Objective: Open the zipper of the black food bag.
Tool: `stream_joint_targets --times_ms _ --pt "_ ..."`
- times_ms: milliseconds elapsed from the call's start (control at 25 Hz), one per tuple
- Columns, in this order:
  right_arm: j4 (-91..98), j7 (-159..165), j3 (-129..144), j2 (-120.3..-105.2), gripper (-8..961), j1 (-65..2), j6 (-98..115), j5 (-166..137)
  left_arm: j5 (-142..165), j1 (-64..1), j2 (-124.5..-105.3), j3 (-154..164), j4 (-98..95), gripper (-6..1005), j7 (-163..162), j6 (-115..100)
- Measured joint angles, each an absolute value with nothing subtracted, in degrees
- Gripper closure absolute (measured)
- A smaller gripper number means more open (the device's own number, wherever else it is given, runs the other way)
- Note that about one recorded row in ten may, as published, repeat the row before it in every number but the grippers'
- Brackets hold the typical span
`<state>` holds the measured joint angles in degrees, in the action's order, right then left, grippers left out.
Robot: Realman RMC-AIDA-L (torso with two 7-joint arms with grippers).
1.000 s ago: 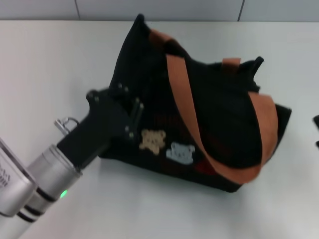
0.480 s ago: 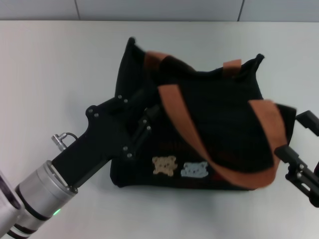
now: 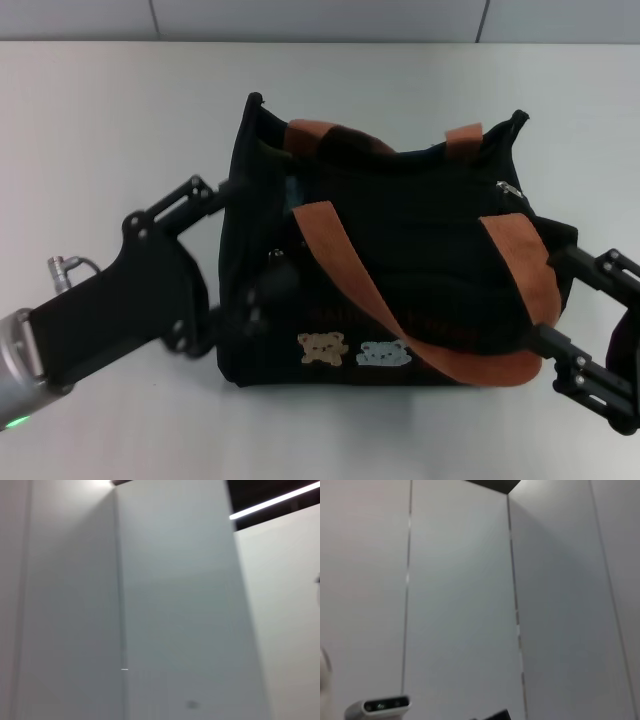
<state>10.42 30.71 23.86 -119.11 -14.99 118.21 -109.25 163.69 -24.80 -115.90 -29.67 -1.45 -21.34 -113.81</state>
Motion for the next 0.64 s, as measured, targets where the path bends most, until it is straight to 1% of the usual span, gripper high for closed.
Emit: stream_joint_targets --times_ms 40,160,240,320,360,400,440,480,560,640 --pt "11.11 31.60 24.34 -119.10 248 -15.22 118.10 -109.25 164.41 -25.15 -115.32 -28.89 -1.46 329 -21.70 -114.49" --pt "12.99 33.37 26.62 -119.09 241 -15.90 117.99 -109.25 165.43 -27.32 -112.32 -18.94 0.61 232 -22.97 -114.78" --pt "15.01 36.33 29.56 -119.09 236 -16.55 118.11 -109.26 165.43 -28.75 -112.20 -14.54 -0.06 167 -24.95 -114.68" --pt "16.99 39.75 32.62 -119.09 230 -17.43 117.75 -109.26 165.41 -29.87 -113.16 -12.55 -2.41 170 -26.95 -114.49" --pt "17.70 41.29 33.92 -119.09 228 -17.85 117.37 -109.26 165.42 -30.61 -114.16 -11.67 -4.35 171 -28.17 -114.42" --pt "18.17 42.04 34.84 -119.09 225 -18.19 116.96 -109.26 165.42 -30.61 -114.16 -11.67 -4.35 172 -28.17 -114.42" --pt "18.49 42.51 35.60 -119.10 223 -18.46 116.56 -109.26 165.40 -31.20 -115.34 -11.07 -6.56 174 -29.14 -114.33" --pt "18.72 42.78 36.17 -119.12 220 -18.67 116.26 -109.26 165.40 -32.39 -117.92 -10.25 -11.34 175 -30.86 -114.18" --pt "18.95 43.98 37.10 -119.13 215 -19.22 115.48 -109.26 165.40 -32.77 -118.44 -9.79 -12.27 175 -31.40 -113.99" --pt "19.00 44.90 37.74 -119.12 215 -19.56 114.96 -109.29 165.39 -32.98 -118.47 -9.49 -11.85 175 -31.56 -113.85"
